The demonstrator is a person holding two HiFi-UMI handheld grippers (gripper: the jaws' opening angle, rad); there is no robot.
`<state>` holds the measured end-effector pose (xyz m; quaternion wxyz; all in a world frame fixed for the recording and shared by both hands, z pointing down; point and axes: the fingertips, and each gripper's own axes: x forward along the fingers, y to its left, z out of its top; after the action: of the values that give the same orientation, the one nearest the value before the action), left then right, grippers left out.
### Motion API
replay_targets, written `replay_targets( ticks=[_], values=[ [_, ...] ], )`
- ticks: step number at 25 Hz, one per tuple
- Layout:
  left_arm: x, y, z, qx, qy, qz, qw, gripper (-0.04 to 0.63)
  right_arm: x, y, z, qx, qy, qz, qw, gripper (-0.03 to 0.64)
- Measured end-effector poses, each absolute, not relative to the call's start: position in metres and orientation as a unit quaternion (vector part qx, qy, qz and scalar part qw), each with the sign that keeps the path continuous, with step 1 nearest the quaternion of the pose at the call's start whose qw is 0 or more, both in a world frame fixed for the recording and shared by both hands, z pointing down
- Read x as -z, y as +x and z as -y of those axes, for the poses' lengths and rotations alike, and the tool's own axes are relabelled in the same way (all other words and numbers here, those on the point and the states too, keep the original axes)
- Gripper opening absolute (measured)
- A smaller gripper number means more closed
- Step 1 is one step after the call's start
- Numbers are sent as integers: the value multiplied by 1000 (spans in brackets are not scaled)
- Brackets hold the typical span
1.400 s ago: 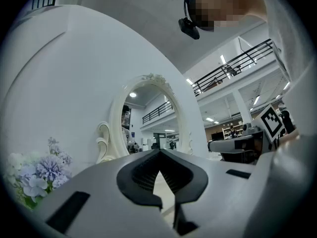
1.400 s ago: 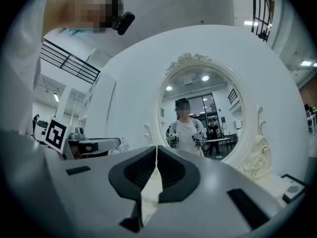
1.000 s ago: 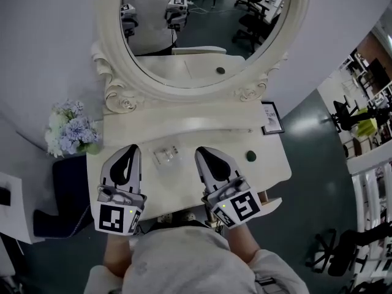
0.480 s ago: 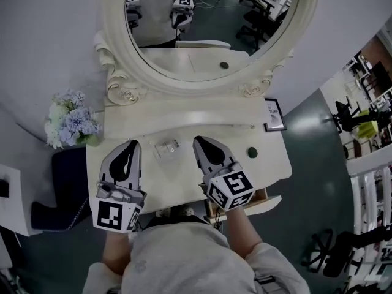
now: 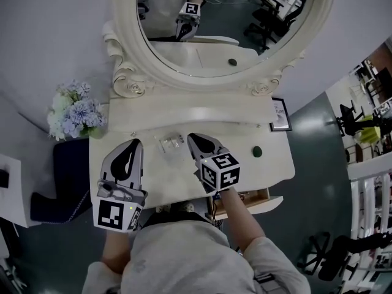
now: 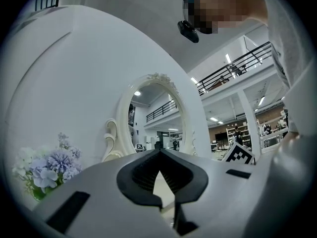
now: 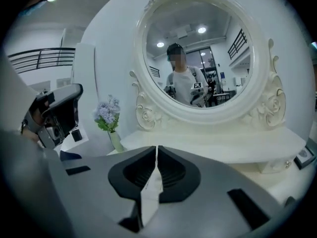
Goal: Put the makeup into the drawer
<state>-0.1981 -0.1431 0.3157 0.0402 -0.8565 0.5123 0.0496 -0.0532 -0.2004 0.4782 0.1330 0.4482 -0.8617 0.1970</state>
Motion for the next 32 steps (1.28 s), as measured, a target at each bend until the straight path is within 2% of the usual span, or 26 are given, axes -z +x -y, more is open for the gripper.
replay_targets(
  ticks=[11, 13, 14, 19, 26, 32],
  values=[
    [-321, -203, 143, -43, -854, -518, 33, 12, -566, -57, 218, -282, 423, 834, 216, 28],
    [-323, -204, 143, -42, -853, -520, 32, 12, -580, -60, 219, -291, 417, 829, 231, 56],
    [-324, -205, 143, -41, -852, -521, 31, 12, -586, -61, 219, -294, 415, 827, 239, 104],
    [-328, -211, 143, -36, -848, -528, 28, 12, -617, -64, 220, -291, 411, 814, 288, 138],
    [-330, -217, 144, -32, -843, -536, 26, 12, -648, -60, 225, -266, 430, 788, 351, 248],
    [-330, -219, 146, -31, -843, -537, 26, 12, -657, -55, 226, -260, 437, 771, 385, 268]
  ],
)
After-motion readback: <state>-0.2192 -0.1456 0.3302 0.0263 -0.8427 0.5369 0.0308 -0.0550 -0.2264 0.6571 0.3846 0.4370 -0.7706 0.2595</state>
